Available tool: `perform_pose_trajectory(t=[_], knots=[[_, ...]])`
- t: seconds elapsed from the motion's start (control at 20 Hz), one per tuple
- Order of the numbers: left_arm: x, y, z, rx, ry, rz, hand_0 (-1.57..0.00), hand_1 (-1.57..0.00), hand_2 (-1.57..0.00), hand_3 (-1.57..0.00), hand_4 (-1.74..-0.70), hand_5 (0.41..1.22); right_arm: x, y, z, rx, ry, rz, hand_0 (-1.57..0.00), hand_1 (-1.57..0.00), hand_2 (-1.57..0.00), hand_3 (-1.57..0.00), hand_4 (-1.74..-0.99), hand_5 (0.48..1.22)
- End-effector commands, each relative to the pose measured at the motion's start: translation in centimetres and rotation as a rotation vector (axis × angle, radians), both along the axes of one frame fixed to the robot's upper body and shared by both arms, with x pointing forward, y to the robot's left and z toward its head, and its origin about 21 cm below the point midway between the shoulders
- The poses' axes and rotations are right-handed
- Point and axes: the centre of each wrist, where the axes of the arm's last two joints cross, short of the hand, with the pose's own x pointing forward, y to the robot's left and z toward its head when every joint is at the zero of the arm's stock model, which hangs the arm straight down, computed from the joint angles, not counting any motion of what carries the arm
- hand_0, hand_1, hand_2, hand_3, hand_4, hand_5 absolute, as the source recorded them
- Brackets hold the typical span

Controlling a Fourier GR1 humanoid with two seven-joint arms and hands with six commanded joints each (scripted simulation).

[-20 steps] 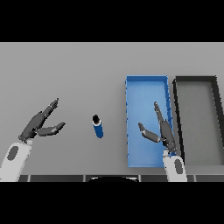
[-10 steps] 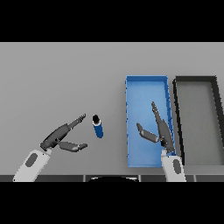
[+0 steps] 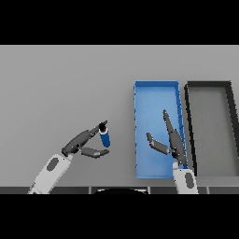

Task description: Pick up the blue pipe and place it into the blue bin.

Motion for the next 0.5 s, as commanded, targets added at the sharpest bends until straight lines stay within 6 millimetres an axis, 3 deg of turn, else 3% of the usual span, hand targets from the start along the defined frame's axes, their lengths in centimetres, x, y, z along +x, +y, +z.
perform_pose_trajectory(t=[0.0,0.15,0.35,0.45], knots=[[0.3,0.0,-0.4,0.018,0.004,-0.008,0.0,0.0,0.0,0.0,-1.17,0.464,-0.2,-0.3,-0.1,0.003,0.003,-0.006,0.0,0.0,0.0,0.0,-1.208,0.608],[1.0,-1.5,-1.2,0.044,-0.011,-0.033,0.0,0.0,0.0,0.0,-1.13,0.462,0.1,-0.7,-0.3,0.002,0.018,-0.017,0.0,0.0,0.0,0.0,-1.201,0.605],[1.5,-3.1,-1.6,-0.06,-0.006,-0.044,0.0,0.0,0.0,0.0,-1.21,0.533,0.1,-0.8,0.0,0.023,0.009,-0.011,0.0,0.0,0.0,0.0,-1.206,0.606],[1.5,-3.8,-1.6,-0.104,-0.006,-0.038,0.0,-0.04,-0.11,-0.04,-1.27,0.585,0.1,-1.0,0.0,0.001,0.01,-0.015,0.0,0.0,0.0,0.0,-1.196,0.603]])
